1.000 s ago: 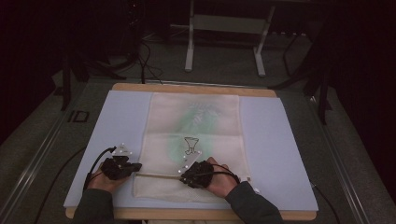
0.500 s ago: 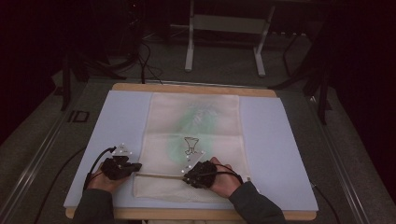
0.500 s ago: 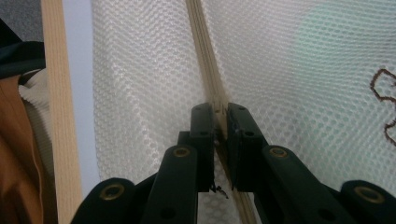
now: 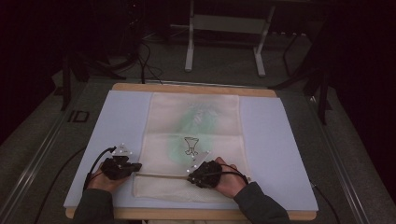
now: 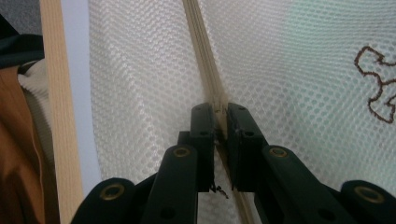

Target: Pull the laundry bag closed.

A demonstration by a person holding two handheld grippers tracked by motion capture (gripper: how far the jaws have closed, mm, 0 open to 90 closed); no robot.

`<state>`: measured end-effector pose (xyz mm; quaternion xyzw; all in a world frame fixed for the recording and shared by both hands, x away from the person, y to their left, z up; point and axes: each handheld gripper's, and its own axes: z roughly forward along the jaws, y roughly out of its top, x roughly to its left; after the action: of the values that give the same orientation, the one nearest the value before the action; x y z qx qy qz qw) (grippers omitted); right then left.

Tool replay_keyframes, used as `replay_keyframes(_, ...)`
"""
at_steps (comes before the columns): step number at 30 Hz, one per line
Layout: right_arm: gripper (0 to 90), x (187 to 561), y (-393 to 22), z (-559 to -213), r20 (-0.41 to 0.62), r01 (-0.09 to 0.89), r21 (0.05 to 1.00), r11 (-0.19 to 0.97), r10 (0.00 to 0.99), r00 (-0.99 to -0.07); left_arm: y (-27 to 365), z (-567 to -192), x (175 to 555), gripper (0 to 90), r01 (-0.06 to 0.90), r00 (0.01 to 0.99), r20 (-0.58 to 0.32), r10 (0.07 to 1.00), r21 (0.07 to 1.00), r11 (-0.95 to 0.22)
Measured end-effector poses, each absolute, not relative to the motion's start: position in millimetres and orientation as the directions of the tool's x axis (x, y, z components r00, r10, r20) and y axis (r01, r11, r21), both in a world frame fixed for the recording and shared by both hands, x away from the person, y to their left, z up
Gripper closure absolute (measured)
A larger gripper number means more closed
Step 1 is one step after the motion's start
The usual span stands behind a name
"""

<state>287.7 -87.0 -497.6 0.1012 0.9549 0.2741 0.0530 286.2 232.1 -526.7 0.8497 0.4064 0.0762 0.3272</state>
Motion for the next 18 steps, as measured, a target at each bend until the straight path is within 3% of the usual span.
replay_keyframes(18, 82.2, 287.4, -101.1, -497.6, -0.044, 0.176, 0.531, 0.829, 0.234, -0.971, 232.0, -526.8, 286.1, 89.6, 0.641, 0.658, -0.136, 0.741, 0.618, -0.455)
